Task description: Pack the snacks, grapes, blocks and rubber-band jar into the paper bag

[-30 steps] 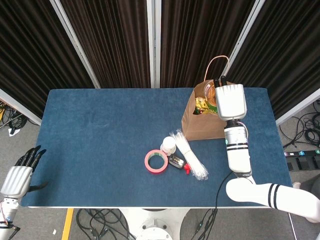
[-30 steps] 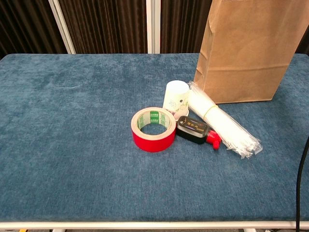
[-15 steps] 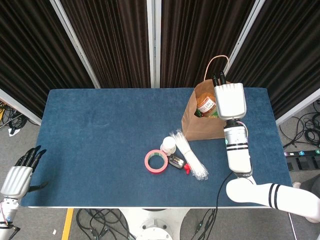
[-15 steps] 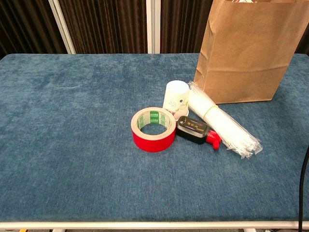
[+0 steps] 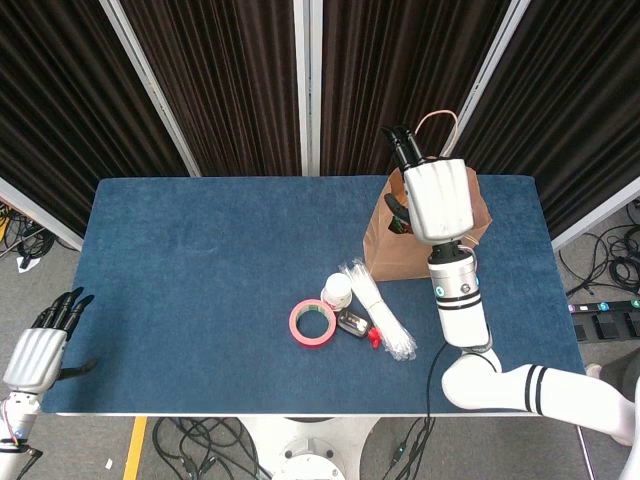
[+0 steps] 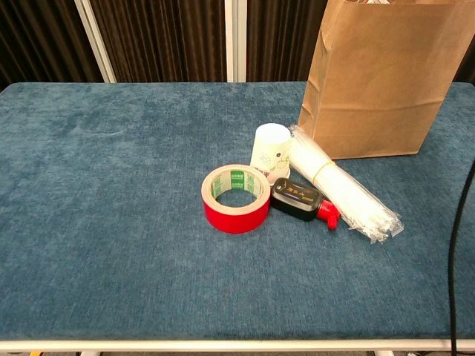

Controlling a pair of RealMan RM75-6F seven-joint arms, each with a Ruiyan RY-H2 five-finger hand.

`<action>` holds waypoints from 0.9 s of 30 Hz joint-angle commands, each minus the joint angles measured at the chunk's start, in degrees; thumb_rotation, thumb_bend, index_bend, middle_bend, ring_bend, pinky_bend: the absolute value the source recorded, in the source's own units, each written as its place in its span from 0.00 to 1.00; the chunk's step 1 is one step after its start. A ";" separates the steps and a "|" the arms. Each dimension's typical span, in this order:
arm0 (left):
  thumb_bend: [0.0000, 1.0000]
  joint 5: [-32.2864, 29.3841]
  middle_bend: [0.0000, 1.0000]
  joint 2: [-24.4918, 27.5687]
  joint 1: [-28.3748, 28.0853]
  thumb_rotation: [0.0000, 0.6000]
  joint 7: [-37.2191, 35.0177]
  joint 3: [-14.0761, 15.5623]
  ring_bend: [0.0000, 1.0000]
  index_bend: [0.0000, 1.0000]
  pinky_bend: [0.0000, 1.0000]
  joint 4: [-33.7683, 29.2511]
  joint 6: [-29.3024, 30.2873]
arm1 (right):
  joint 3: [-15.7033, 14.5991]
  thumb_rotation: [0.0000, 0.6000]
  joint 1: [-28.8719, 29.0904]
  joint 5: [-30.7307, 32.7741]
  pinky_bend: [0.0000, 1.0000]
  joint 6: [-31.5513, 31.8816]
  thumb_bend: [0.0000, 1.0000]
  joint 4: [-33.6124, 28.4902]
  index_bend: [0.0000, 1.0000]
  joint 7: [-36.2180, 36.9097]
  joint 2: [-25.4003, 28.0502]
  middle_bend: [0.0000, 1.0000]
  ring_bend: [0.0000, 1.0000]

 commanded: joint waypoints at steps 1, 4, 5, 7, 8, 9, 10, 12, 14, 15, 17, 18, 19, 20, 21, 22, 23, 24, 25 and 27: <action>0.11 0.10 0.10 0.02 0.06 1.00 0.05 0.11 0.02 0.12 0.21 -0.11 0.14 | -0.53 1.00 -0.96 0.73 0.89 -5.82 0.00 -4.67 0.20 7.46 -0.30 0.25 0.85; 0.11 0.24 0.10 -0.10 0.22 1.00 0.10 0.32 0.02 0.12 0.21 -0.01 0.28 | -2.78 1.00 -1.70 4.22 0.89 -15.56 0.00 -9.80 0.20 12.39 3.82 0.24 0.85; 0.11 0.27 0.10 -0.13 0.26 1.00 0.12 0.37 0.02 0.12 0.21 0.03 0.30 | -3.56 1.00 -1.78 4.91 0.89 -18.38 0.00 -10.99 0.20 13.21 5.39 0.24 0.85; 0.11 0.30 0.10 -0.13 0.41 1.00 0.17 0.46 0.02 0.12 0.21 0.15 0.49 | -5.61 1.00 -1.63 6.12 0.89 -23.88 0.00 -13.07 0.21 13.22 8.86 0.24 0.85; 0.11 0.25 0.10 -0.12 0.47 1.00 0.11 0.44 0.02 0.12 0.21 0.23 0.57 | -6.82 1.00 -1.50 6.31 0.89 -26.32 0.00 -14.11 0.22 12.62 10.77 0.24 0.85; 0.11 0.19 0.10 -0.10 0.53 1.00 0.05 0.43 0.02 0.12 0.21 0.27 0.60 | -7.77 1.00 -1.48 6.26 0.89 -27.50 0.00 -14.73 0.22 11.83 12.00 0.24 0.85; 0.11 0.15 0.10 -0.07 0.57 1.00 0.00 0.42 0.02 0.12 0.21 0.31 0.64 | -8.80 1.00 -1.52 6.10 0.89 -28.39 0.00 -15.35 0.23 10.82 13.14 0.24 0.85; 0.11 0.08 0.10 -0.04 0.68 1.00 -0.14 0.42 0.02 0.12 0.21 0.39 0.75 | -11.38 1.00 -2.01 5.10 0.89 -29.44 0.00 -16.83 0.25 8.34 15.53 0.24 0.85; 0.11 0.08 0.10 0.02 0.68 1.00 -0.22 0.38 0.02 0.12 0.21 0.39 0.81 | -13.89 1.00 -2.90 3.88 0.89 -29.28 0.00 -18.16 0.27 5.72 17.41 0.24 0.85; 0.11 0.11 0.10 0.06 0.70 1.00 -0.22 0.37 0.02 0.12 0.21 0.37 0.91 | -15.54 1.00 -3.90 2.48 0.89 -28.38 0.00 -18.92 0.27 4.22 18.33 0.24 0.85; 0.11 0.21 0.10 0.13 0.72 1.00 -0.22 0.35 0.02 0.12 0.21 0.27 1.10 | -18.88 1.00 -6.38 -0.77 0.89 -26.53 0.00 -19.96 0.28 2.21 19.72 0.24 0.85; 0.11 0.27 0.10 0.17 0.72 1.00 -0.21 0.34 0.02 0.12 0.21 0.21 1.17 | -20.45 1.00 -7.74 -2.50 0.89 -25.57 0.00 -20.23 0.28 1.65 20.27 0.25 0.85; 0.11 0.31 0.10 0.19 0.70 1.00 -0.17 0.32 0.02 0.12 0.21 0.15 1.23 | -22.04 1.00 -9.26 -4.36 0.89 -24.42 0.00 -20.27 0.28 1.24 20.74 0.25 0.85; 0.11 0.36 0.10 0.22 0.70 1.00 -0.11 0.31 0.02 0.12 0.21 0.08 1.30 | -24.11 1.00 -11.45 -7.03 0.89 -22.71 0.00 -19.93 0.28 1.10 21.16 0.25 0.85; 0.11 0.39 0.10 0.24 0.68 1.00 -0.09 0.29 0.02 0.12 0.21 0.00 1.33 | -25.56 1.00 -13.25 -9.05 0.89 -21.17 0.00 -19.35 0.28 1.32 21.28 0.25 0.85; 0.11 0.40 0.10 0.24 0.64 1.00 -0.06 0.25 0.02 0.12 0.21 -0.09 1.34 | -26.96 1.00 -15.09 -10.98 0.89 -19.55 0.00 -18.54 0.28 1.60 21.28 0.26 0.85; 0.11 0.43 0.10 0.25 0.61 1.00 -0.02 0.22 0.02 0.12 0.21 -0.20 1.36 | -28.25 1.00 -16.91 -12.75 0.89 -17.89 0.00 -17.57 0.28 1.89 21.25 0.26 0.85; 0.11 0.49 0.10 0.25 0.56 1.00 0.04 0.18 0.02 0.12 0.21 -0.37 1.41 | -29.65 1.00 -19.37 -14.94 0.89 -15.31 0.00 -16.05 0.28 2.31 21.03 0.26 0.85; 0.11 0.55 0.10 0.25 0.50 1.00 0.12 0.13 0.02 0.12 0.21 -0.51 1.46 | -30.44 1.00 -21.19 -16.76 0.89 -13.09 0.00 -14.57 0.28 2.65 20.66 0.26 0.85; 0.11 0.72 0.10 0.34 0.30 1.00 0.45 0.01 0.02 0.12 0.21 -1.00 1.53 | -31.49 1.00 -25.25 -20.96 0.89 -7.28 0.00 -10.00 0.28 3.48 19.25 0.27 0.85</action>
